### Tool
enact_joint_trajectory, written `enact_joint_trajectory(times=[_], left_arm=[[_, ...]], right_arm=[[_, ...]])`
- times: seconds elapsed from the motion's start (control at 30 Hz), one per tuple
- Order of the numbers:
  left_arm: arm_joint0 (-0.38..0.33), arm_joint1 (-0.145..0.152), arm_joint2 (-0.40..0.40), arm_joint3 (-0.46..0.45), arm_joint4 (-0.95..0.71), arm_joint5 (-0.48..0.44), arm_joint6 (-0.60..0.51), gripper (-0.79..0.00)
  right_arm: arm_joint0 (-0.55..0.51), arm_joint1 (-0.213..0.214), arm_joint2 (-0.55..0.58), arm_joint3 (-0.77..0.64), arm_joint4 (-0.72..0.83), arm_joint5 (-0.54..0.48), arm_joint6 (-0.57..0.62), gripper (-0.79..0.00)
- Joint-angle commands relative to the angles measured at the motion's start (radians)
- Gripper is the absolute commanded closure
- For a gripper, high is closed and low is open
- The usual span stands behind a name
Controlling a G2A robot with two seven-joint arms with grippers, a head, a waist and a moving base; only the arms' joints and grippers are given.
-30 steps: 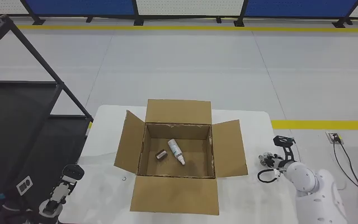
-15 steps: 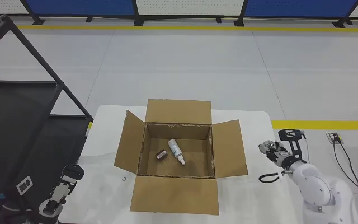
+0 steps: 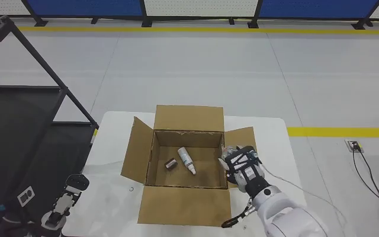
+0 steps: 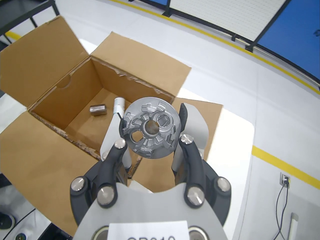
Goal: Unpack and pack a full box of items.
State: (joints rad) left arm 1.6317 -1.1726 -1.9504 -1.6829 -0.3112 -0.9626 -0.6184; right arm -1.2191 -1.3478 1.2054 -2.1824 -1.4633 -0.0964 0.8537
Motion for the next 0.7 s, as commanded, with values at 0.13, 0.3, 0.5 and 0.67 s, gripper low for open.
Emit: enact_joint_trajectory(times=[0.13, 0.3, 0.5, 0.67], left_arm=[[0.000, 0.000, 0.000, 0.000, 0.000, 0.000, 0.000, -0.785], [0.000, 0.000, 0.000, 0.000, 0.000, 0.000, 0.000, -0.785], [0.000, 0.000, 0.000, 0.000, 0.000, 0.000, 0.000, -0.785], [0.000, 0.000, 0.000, 0.000, 0.000, 0.000, 0.000, -0.785]], right_arm=[[0.272, -0.041, -0.166, 0.314, 0.092, 0.046, 0.181, 0.000], [0.443, -0.084, -0.283, 0.575, 0.110, 0.131, 0.219, 0.000], [0.598, -0.136, -0.358, 0.865, 0.191, 0.181, 0.211, 0.000], [0.675, -0.170, -0.385, 1.060, 0.264, 0.187, 0.163, 0.000]])
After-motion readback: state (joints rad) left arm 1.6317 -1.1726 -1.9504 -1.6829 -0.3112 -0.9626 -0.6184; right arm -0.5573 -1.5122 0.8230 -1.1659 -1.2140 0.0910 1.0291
